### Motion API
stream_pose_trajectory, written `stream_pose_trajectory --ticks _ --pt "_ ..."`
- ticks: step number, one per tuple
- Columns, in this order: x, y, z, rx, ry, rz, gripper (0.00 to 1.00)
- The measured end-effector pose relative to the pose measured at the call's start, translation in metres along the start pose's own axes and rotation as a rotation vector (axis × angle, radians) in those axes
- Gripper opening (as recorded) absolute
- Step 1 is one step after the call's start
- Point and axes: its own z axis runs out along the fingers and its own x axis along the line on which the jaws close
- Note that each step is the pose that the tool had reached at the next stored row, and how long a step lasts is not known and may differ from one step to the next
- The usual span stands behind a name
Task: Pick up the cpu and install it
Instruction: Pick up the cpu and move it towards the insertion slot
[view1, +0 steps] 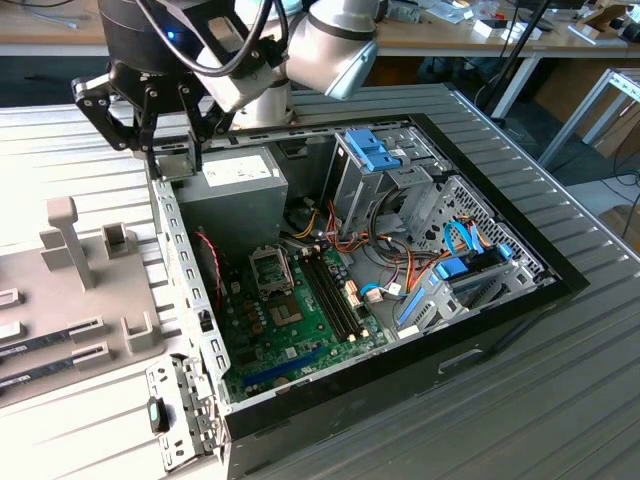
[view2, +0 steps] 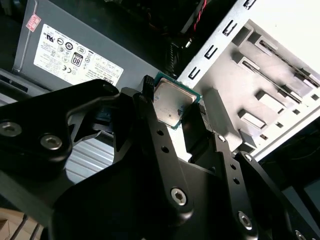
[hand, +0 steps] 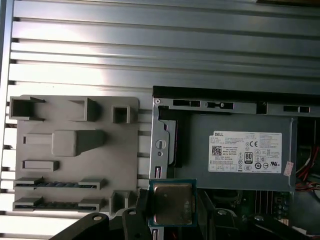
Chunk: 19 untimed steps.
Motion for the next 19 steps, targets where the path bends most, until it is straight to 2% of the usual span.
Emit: stream_pose_trajectory --ticks 4,7,19 --pt "-0.006 -0.0003 0.0002 0.0 0.0001 0.0 0.47" --pt "-0.0133 -0.0007 0.0004 0.0001 0.0001 0.0 0.47" --pt "-0.0317 -0.0016 0.0011 0.0 0.0001 0.0 0.47"
